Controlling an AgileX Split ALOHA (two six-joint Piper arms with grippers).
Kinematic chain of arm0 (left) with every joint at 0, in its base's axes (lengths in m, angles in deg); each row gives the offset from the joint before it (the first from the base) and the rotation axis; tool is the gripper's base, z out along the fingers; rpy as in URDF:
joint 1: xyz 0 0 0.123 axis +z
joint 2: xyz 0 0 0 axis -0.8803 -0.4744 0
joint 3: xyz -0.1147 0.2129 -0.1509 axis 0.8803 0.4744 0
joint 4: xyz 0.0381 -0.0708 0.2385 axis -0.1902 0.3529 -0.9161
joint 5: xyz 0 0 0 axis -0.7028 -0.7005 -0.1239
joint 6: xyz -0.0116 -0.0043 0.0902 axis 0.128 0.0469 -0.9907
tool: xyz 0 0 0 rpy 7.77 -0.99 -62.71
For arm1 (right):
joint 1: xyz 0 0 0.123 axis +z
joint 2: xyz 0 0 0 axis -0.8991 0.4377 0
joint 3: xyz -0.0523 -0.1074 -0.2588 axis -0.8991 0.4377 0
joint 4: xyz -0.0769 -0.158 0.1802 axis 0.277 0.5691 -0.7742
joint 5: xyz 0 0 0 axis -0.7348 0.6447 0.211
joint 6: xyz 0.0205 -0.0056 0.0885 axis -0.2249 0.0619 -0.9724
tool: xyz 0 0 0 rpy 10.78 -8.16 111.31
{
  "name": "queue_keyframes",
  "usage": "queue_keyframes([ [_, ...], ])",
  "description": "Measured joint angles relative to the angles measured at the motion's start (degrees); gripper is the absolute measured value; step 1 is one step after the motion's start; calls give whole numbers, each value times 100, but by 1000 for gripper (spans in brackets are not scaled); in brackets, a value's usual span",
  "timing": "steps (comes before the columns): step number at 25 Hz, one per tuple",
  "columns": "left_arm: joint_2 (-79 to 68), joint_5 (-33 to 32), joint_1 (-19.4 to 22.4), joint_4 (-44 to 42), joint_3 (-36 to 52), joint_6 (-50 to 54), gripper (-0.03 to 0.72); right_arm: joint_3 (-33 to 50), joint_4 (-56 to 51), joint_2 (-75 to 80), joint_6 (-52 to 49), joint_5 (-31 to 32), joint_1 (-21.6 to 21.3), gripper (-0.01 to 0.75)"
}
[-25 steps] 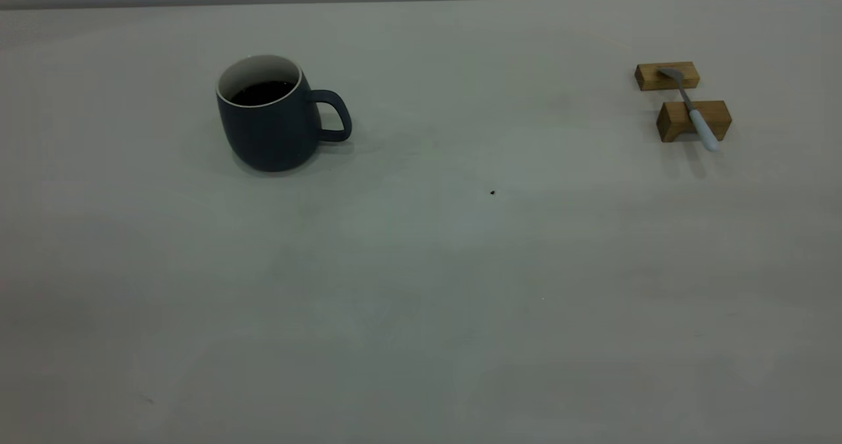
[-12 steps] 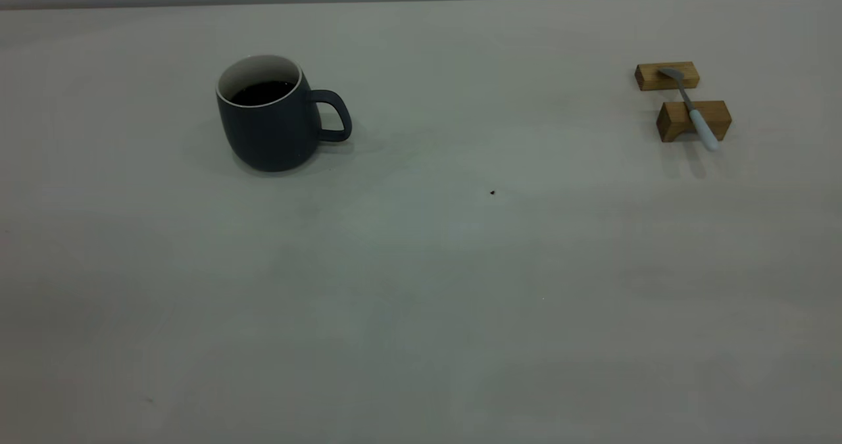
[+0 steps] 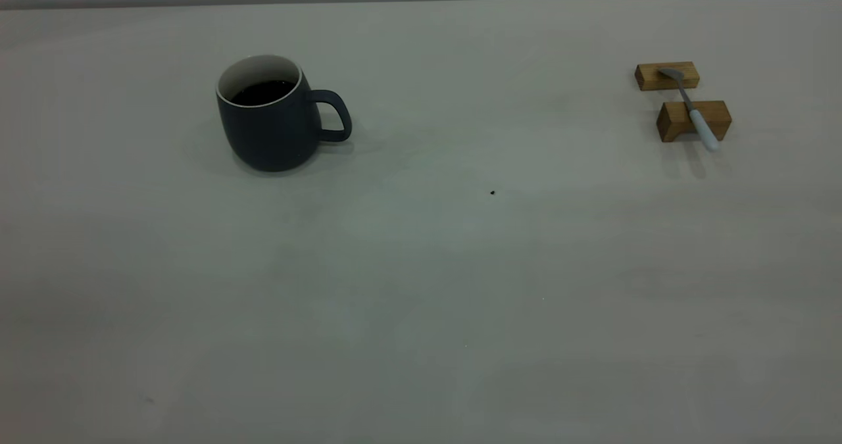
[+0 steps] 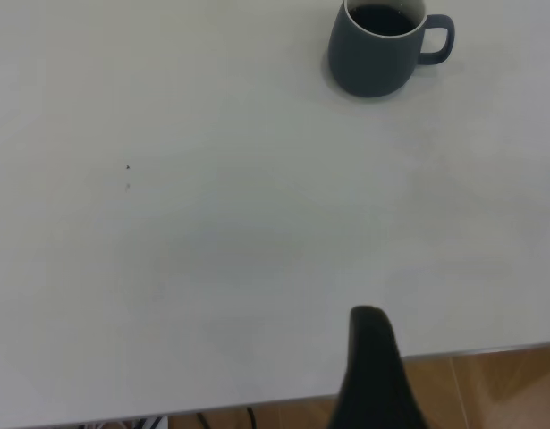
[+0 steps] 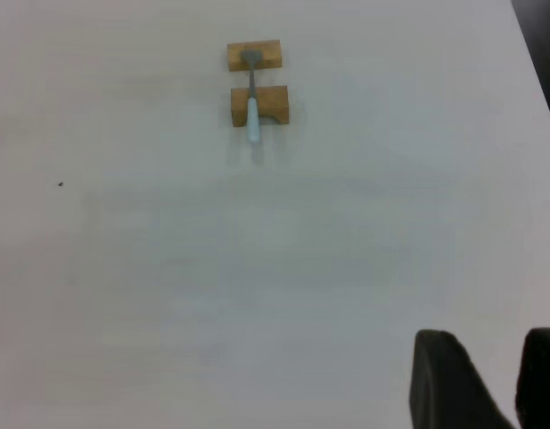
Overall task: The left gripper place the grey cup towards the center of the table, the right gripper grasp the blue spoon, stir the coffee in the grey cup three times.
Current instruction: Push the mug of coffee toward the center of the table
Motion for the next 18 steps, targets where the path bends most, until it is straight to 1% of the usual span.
queue_keyframes([
  [5, -154, 33, 0, -246, 0, 357, 585, 0, 0, 0, 0, 0, 0, 237],
  [11, -1534, 196, 0, -308, -22, 357, 585, 0, 0, 0, 0, 0, 0, 237],
  [14, -2338, 707, 0, -303, -147, 163, 585, 0, 0, 0, 0, 0, 0, 237],
  [16, -2918, 1201, 0, -251, -259, 38, 585, 0, 0, 0, 0, 0, 0, 237],
  [18, -3499, 1564, 0, -192, -381, -150, 585, 0, 0, 0, 0, 0, 0, 237],
])
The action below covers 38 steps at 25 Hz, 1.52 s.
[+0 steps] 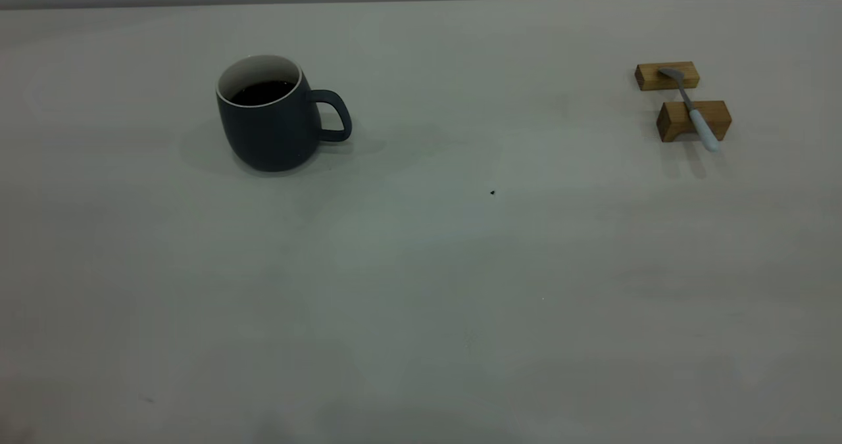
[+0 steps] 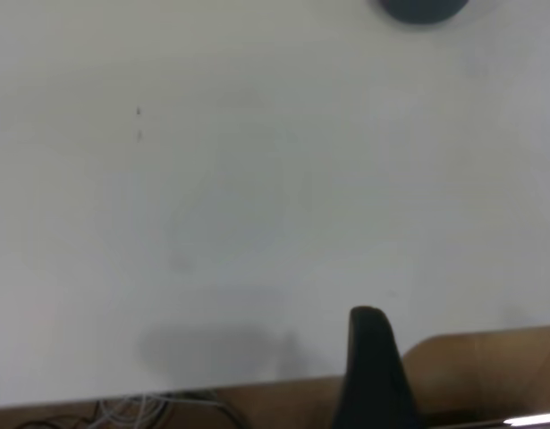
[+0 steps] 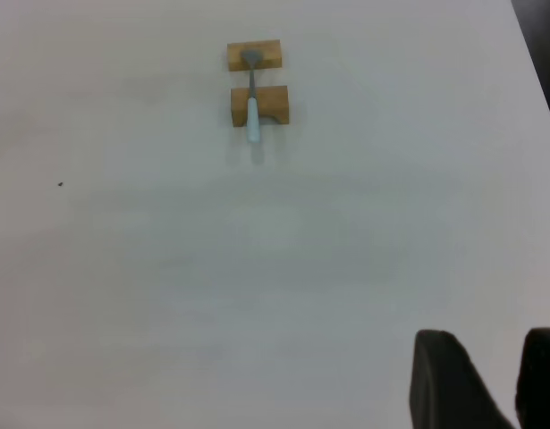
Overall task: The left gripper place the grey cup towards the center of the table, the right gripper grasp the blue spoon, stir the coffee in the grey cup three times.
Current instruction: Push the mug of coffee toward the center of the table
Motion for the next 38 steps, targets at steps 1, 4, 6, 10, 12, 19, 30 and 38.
queue_keyframes([
  [1, -339, 176, 0, 7, -74, -86, 585, 0, 0, 0, 0, 0, 0, 237],
  [4, -1346, 727, 0, 14, -313, -264, 585, 0, 0, 0, 0, 0, 0, 237],
  [6, -2035, 1076, 0, 31, -530, -301, 585, 0, 0, 0, 0, 0, 0, 237],
  [10, -3454, 1414, 0, 37, -1089, -351, 585, 0, 0, 0, 0, 0, 0, 237],
  [12, -4142, 1459, 0, 37, -1425, -439, 585, 0, 0, 0, 0, 0, 0, 237],
  [19, -6273, 1689, 11, 32, -2780, -1492, 585, 0, 0, 0, 0, 0, 0, 237],
  [30, -9068, 2270, 11, 37, -4766, -4701, 585, 0, 0, 0, 0, 0, 0, 237],
  [38, -9806, 2892, 5, 529, -4876, -7971, 585, 0, 0, 0, 0, 0, 0, 237],
])
